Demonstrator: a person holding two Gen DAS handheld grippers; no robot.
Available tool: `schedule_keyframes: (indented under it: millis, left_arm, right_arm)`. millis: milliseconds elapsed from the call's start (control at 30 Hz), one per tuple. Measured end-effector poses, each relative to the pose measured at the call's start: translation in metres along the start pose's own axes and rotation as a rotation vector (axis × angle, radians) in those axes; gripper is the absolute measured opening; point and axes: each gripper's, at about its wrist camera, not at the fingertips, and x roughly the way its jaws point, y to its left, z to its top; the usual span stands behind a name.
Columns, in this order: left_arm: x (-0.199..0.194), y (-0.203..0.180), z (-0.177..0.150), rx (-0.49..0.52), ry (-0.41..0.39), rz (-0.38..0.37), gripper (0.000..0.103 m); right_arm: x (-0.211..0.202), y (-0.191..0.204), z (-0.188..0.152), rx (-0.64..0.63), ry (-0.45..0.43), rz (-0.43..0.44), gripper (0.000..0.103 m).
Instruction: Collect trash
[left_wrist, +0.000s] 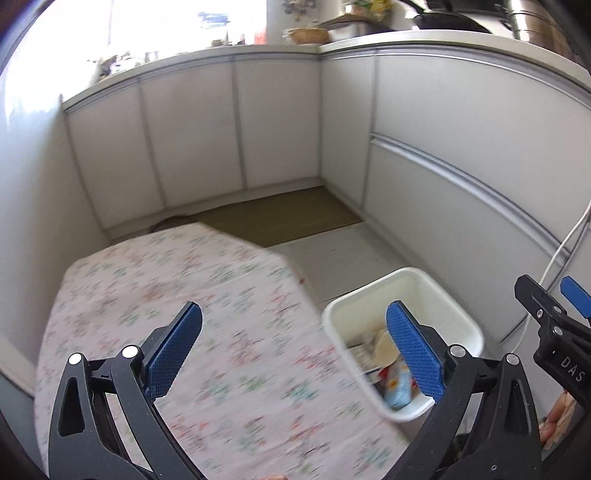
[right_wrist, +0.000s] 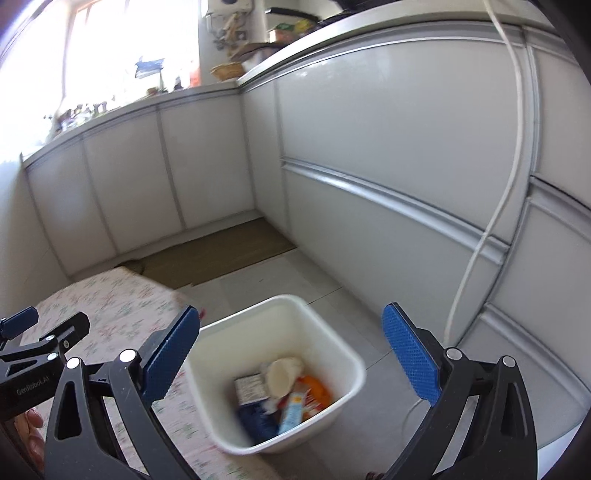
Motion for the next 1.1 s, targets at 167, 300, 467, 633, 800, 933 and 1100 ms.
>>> schedule_keyframes:
  millis: [167,300,467,633,800,933,1100]
  left_arm:
    - [-0.013,0.036,-0.015,-0.059,0.041,0.038,0.096]
    - [-0.024,0.065,-0.024,-0.117,0.036,0.068,0.096]
    - [-0.032,0.087,-0.033,-0.159,0.037,0.104,0.096]
    - [-0.034,0.108,-0.041,-0.193,0.05,0.138,0.096]
    - [-0.037,0.121,-0.044,-0.225,0.043,0.139,0.096]
    - [-0.041,0.125,-0.044,-0.225,0.017,0.142,0.096]
    - [-0.042,0.127,-0.045,-0.239,0.002,0.129,0.096]
  right_arm:
    - [-0.009,0.046,-0.012,-0.076,-0.006,0.057,0.096]
    - [-0.013,0.074,-0.014,-0.126,-0.038,0.077,0.096]
    - [-0.008,0.096,-0.018,-0.158,-0.029,0.102,0.096]
    - [-0.006,0.113,-0.024,-0.191,-0.031,0.117,0.096]
    - [-0.006,0.127,-0.029,-0.219,-0.032,0.141,0.096]
    - [-0.009,0.134,-0.03,-0.23,-0.046,0.156,0.096]
    - [-0.01,0.135,-0.03,-0.232,-0.056,0.149,0.096]
